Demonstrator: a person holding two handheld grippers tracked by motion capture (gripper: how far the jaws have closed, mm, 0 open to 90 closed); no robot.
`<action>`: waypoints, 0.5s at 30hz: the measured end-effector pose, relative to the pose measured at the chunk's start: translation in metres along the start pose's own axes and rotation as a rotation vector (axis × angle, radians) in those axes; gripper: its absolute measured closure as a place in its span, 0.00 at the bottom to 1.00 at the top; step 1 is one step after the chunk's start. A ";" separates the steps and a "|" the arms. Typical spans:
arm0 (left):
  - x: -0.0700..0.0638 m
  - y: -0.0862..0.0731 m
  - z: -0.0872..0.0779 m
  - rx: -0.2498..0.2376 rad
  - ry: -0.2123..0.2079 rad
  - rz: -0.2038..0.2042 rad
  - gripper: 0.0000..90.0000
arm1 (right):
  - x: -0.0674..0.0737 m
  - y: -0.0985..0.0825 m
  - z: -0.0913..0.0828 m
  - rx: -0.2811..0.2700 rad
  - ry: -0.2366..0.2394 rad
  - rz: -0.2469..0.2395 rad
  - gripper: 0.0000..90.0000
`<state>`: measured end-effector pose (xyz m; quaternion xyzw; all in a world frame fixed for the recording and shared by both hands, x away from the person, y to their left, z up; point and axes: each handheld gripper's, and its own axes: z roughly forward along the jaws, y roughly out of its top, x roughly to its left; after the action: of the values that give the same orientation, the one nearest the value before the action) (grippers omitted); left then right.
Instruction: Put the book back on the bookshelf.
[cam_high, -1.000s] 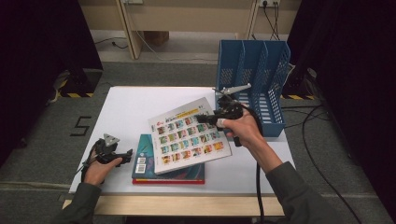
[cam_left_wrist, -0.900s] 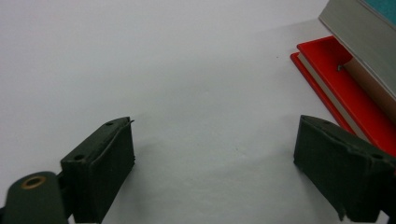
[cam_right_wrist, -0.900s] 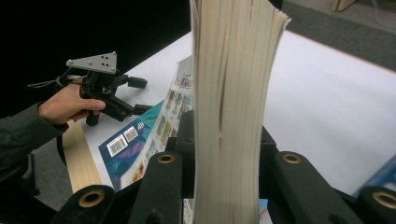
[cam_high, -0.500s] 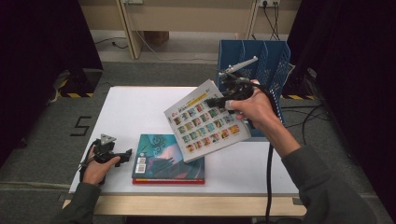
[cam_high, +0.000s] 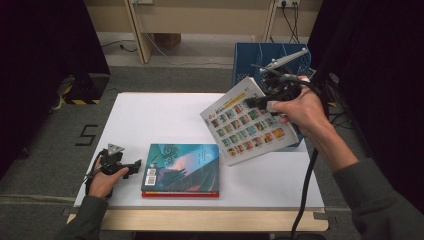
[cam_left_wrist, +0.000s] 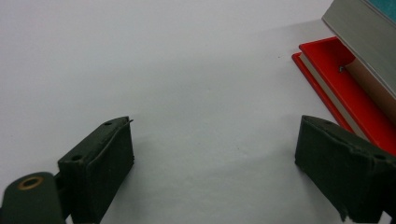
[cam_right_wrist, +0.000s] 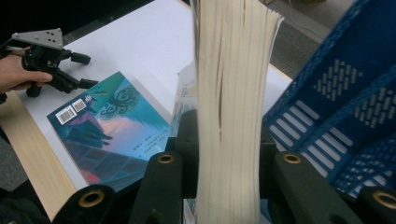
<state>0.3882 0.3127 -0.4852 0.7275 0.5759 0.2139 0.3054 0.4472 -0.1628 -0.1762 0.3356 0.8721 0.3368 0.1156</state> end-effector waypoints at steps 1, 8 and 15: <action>0.000 0.000 0.000 0.000 0.000 0.000 0.12 | 0.000 0.000 0.000 0.000 0.000 0.000 0.81; 0.000 0.000 0.000 0.000 0.000 0.000 0.12 | -0.004 -0.018 -0.022 0.017 -0.027 0.017 0.81; 0.000 0.000 0.000 0.000 0.000 0.000 0.12 | -0.007 -0.042 -0.032 0.040 -0.040 0.033 0.81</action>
<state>0.3881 0.3126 -0.4852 0.7275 0.5760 0.2141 0.3053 0.4176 -0.2068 -0.1806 0.3586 0.8706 0.3145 0.1207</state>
